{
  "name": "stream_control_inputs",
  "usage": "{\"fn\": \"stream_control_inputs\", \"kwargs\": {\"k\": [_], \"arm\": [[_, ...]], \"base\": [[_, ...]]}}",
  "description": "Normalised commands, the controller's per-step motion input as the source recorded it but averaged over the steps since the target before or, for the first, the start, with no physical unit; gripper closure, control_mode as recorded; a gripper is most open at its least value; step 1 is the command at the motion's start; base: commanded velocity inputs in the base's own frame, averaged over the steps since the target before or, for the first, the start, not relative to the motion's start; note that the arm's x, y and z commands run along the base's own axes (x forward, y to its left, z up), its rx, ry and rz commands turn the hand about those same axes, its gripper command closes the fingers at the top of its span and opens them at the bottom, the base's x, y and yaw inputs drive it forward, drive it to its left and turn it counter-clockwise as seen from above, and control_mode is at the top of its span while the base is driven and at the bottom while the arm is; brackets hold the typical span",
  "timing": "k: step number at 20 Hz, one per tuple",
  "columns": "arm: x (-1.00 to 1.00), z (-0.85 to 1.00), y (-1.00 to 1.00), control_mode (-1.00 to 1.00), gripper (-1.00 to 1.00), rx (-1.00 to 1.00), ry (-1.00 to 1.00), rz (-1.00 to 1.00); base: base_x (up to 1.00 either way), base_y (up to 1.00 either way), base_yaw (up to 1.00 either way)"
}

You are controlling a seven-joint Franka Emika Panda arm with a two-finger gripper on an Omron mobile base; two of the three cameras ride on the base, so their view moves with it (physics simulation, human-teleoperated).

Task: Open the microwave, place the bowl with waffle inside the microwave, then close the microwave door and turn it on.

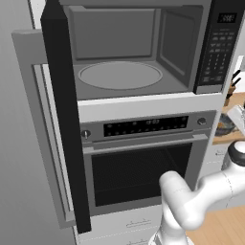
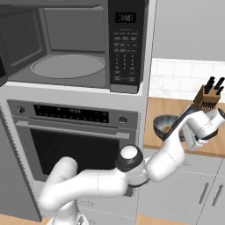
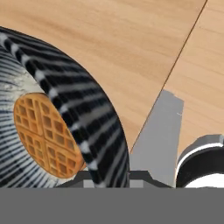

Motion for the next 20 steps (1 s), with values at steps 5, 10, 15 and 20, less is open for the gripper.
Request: {"fn": "stream_control_inputs", "kwargs": {"k": [5,10,15,20], "arm": [[-1.0,0.25,0.0,-1.0,1.0,0.0,-0.05,0.0],[-1.0,0.4,0.0,-1.0,1.0,0.0,-0.08,-0.07],[-1.0,0.49,0.13,-1.0,1.0,0.0,-0.01,-0.17],[-1.0,0.8,0.33,-1.0,1.0,-0.01,0.0,-0.2]], "base": [[0.0,0.0,0.0],[0.0,0.0,0.0],[0.0,0.0,0.0],[0.0,0.0,0.0]]}}
